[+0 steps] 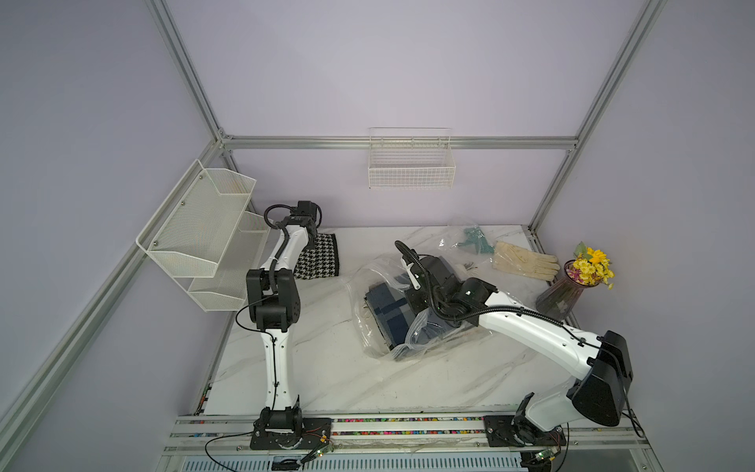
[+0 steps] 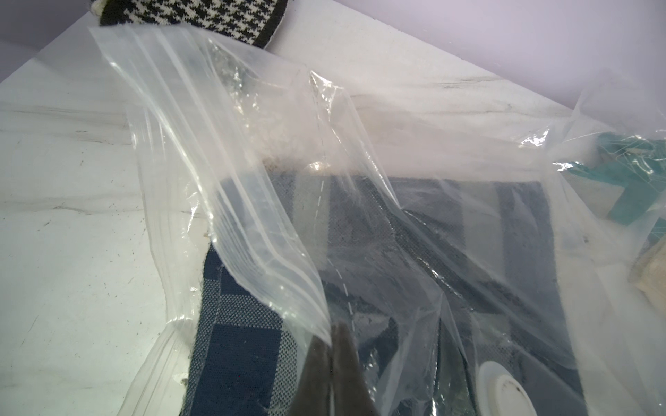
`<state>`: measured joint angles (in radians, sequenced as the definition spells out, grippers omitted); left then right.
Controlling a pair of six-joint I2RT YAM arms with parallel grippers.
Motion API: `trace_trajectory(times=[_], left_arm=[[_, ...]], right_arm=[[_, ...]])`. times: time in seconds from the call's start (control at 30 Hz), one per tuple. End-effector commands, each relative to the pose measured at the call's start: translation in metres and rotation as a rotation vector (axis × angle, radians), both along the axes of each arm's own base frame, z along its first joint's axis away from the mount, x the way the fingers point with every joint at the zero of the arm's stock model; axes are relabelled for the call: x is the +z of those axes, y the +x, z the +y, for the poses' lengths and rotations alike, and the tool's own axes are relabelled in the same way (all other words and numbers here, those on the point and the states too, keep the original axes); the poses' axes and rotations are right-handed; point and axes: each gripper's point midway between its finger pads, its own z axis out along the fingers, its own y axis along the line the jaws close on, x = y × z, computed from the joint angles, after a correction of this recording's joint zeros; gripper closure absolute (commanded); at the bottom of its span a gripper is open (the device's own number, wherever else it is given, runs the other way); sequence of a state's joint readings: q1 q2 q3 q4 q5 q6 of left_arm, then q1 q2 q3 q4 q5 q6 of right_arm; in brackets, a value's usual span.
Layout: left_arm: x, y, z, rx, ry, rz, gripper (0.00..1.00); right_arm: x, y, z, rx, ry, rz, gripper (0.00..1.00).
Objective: Take the scarf out of the vacuum bag
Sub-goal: Move the scarf to the center of the board.
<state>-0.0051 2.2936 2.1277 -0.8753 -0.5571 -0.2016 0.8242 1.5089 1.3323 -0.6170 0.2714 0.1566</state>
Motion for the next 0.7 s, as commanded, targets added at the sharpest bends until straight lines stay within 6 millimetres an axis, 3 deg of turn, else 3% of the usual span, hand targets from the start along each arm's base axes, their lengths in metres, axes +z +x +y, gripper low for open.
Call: trace_trajectory(times=[0.0, 0.5, 0.53, 0.6, 0.67], left_arm=[[0.014, 0.009, 0.008, 0.027, -0.005, -0.053, 1.00], [0.026, 0.030, 0.011, -0.050, 0.070, -0.056, 0.98], [0.027, 0.030, 0.012, -0.054, 0.071, -0.059, 0.94], [0.031, 0.032, 0.010, -0.072, 0.063, -0.066, 0.76], [0.035, 0.033, 0.008, -0.085, 0.053, -0.075, 0.43]], right_arm=[[0.016, 0.003, -0.004, -0.021, 0.029, -0.018, 1.00], [0.013, 0.003, -0.002, -0.020, 0.028, -0.005, 1.00], [0.014, 0.003, -0.001, -0.020, 0.031, -0.004, 1.00], [0.014, 0.003, -0.001, -0.019, 0.034, -0.002, 1.00], [0.016, 0.003, 0.000, -0.018, 0.037, -0.003, 1.00]])
